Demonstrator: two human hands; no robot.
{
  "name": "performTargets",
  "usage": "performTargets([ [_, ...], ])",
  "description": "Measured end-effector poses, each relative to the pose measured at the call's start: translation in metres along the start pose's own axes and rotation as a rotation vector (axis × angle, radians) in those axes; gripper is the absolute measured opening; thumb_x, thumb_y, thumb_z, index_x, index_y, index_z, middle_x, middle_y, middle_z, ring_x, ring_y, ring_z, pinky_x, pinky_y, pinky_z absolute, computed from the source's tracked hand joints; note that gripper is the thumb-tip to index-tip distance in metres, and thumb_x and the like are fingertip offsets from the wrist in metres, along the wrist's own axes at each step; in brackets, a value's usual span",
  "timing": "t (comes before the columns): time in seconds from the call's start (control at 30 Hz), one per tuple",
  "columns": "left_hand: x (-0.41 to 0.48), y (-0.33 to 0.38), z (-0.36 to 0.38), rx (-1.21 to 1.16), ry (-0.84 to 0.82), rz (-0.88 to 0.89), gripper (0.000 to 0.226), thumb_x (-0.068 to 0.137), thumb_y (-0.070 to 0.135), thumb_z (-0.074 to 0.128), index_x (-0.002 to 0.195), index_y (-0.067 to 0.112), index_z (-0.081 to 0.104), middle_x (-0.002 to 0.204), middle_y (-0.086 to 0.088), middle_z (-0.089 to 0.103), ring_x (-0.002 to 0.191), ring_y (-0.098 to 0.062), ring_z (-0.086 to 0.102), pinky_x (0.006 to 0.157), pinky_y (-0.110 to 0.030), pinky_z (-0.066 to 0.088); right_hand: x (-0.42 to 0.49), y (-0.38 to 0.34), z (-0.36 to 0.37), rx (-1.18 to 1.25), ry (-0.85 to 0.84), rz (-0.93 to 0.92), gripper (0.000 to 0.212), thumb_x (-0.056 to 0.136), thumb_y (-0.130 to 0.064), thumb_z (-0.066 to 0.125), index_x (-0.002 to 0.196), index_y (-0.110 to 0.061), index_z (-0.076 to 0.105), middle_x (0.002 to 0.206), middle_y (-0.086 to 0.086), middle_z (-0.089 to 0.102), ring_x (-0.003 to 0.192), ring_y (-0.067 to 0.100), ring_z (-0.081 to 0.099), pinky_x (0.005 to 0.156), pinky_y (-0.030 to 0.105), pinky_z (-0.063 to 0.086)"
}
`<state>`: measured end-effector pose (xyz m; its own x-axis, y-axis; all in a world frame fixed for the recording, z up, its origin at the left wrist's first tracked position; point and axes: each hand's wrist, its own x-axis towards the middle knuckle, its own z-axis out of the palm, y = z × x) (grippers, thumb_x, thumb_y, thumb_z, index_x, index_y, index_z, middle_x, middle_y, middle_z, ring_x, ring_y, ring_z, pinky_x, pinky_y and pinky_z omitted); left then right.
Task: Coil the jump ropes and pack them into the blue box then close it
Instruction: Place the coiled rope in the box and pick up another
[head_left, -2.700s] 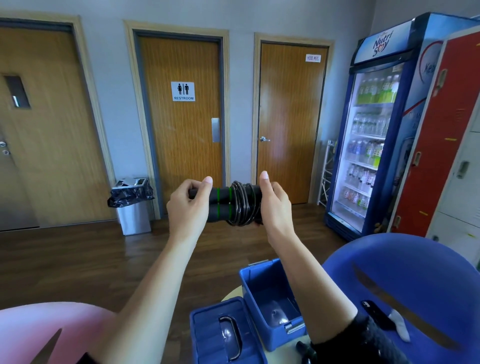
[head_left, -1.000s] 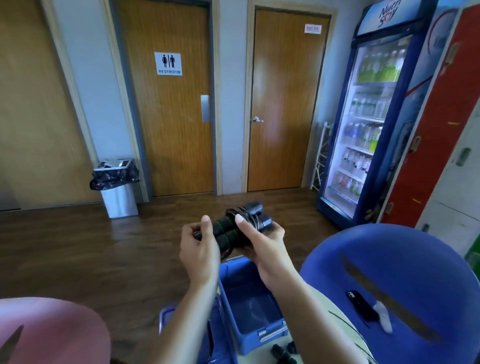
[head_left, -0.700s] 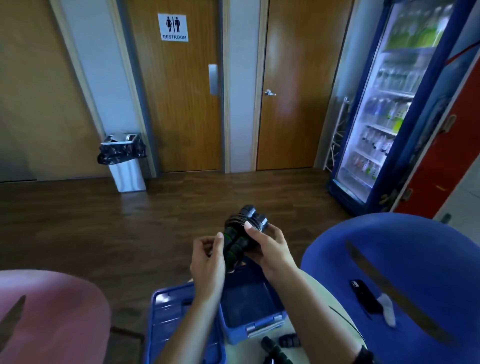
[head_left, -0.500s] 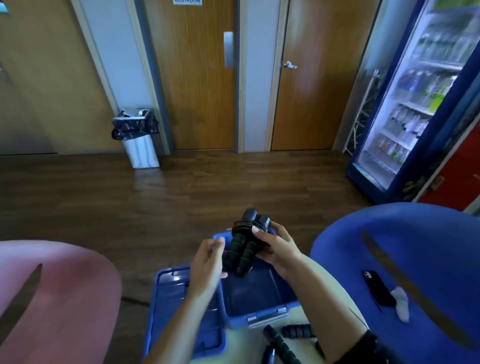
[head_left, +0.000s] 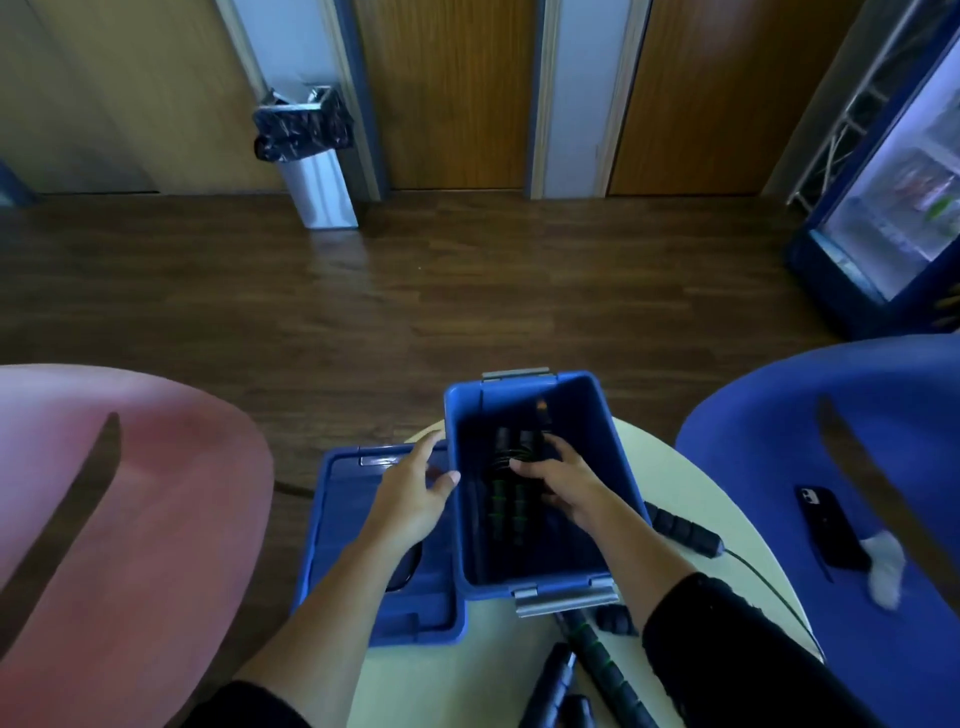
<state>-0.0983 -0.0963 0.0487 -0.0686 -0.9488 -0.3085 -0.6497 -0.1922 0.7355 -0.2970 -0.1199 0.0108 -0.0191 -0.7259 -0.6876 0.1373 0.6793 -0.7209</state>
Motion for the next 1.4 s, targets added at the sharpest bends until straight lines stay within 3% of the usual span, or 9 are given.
performTargets([
  [0.1,0.004,-0.005,0.002,0.004,0.007,0.013,0.055,0.096,0.026,0.056,0.146,0.035,0.035,0.093,0.003,0.061,0.085,-0.014,0.058,0.073,-0.024,0.038,0.017,0.004,0.008,0.002,-0.004,-0.007,0.071,0.080,-0.005,0.075,0.139,-0.025,0.042,0.113,0.009,0.061,0.085,0.018,0.062,0.068,0.029,0.052],
  [0.23,0.004,-0.005,0.005,-0.010,0.036,0.026,0.055,0.097,0.024,0.054,0.147,0.034,0.034,0.089,0.003,0.060,0.080,-0.010,0.055,0.070,-0.023,0.038,0.031,0.011,0.015,-0.108,-0.017,-0.060,0.083,0.079,-0.013,0.077,0.145,-0.034,0.032,0.134,0.010,0.053,0.112,0.028,0.058,0.085,0.030,0.050],
  [0.33,0.003,-0.005,0.010,-0.014,0.051,0.035,0.054,0.098,0.023,0.052,0.148,0.033,0.032,0.083,0.008,0.059,0.075,-0.005,0.054,0.064,-0.017,0.037,0.031,0.012,0.017,-0.275,0.046,-0.122,0.083,0.086,-0.022,0.071,0.152,-0.024,0.021,0.141,0.014,0.047,0.126,0.032,0.050,0.097,0.032,0.041],
  [0.5,0.002,-0.005,0.011,-0.042,0.061,0.018,0.052,0.099,0.022,0.051,0.147,0.034,0.034,0.081,0.005,0.058,0.070,-0.007,0.054,0.060,-0.014,0.041,0.032,0.015,0.018,-0.473,0.131,-0.214,0.059,0.086,-0.033,0.070,0.139,-0.021,0.046,0.131,0.013,0.054,0.122,0.029,0.052,0.087,0.027,0.043],
  [0.63,0.003,-0.005,0.012,-0.037,0.053,0.009,0.052,0.099,0.021,0.050,0.147,0.033,0.033,0.080,0.002,0.058,0.067,-0.013,0.054,0.058,-0.018,0.040,0.033,0.016,0.020,-0.517,0.130,-0.253,0.053,0.088,-0.033,0.067,0.135,-0.016,0.049,0.134,0.013,0.054,0.123,0.028,0.051,0.086,0.025,0.041],
  [0.77,0.003,-0.006,0.012,-0.049,0.042,0.008,0.050,0.099,0.022,0.050,0.146,0.034,0.034,0.080,0.000,0.059,0.067,-0.017,0.056,0.063,-0.029,0.046,0.034,0.016,0.018,-0.579,0.152,-0.281,0.057,0.087,-0.037,0.068,0.135,-0.013,0.048,0.135,0.013,0.054,0.124,0.027,0.050,0.093,0.029,0.042],
  [0.93,-0.001,-0.005,0.012,-0.029,0.031,0.006,0.052,0.100,0.026,0.049,0.147,0.037,0.031,0.070,0.008,0.052,0.062,-0.014,0.051,0.055,-0.019,0.038,0.025,0.014,0.017,-0.646,0.129,-0.259,0.072,0.083,-0.044,0.070,0.142,-0.015,0.039,0.139,0.010,0.052,0.129,0.027,0.047,0.096,0.029,0.040],
  [1.13,-0.003,-0.003,0.011,-0.036,0.026,0.009,0.055,0.098,0.029,0.052,0.148,0.032,0.030,0.084,-0.012,0.063,0.071,-0.017,0.056,0.063,-0.023,0.042,0.019,0.015,0.016,-0.699,0.142,-0.284,0.079,0.078,-0.040,0.077,0.142,-0.013,0.040,0.139,0.012,0.052,0.128,0.026,0.049,0.100,0.031,0.041],
  [1.4,-0.016,-0.003,0.004,0.041,0.014,0.031,0.056,0.097,0.028,0.053,0.148,0.026,0.031,0.066,0.003,0.051,0.066,-0.012,0.053,0.063,-0.023,0.040,-0.006,0.016,0.010,-0.727,0.171,-0.317,0.081,0.079,-0.045,0.074,0.144,-0.011,0.037,0.134,0.012,0.054,0.122,0.026,0.052,0.093,0.028,0.041],
])
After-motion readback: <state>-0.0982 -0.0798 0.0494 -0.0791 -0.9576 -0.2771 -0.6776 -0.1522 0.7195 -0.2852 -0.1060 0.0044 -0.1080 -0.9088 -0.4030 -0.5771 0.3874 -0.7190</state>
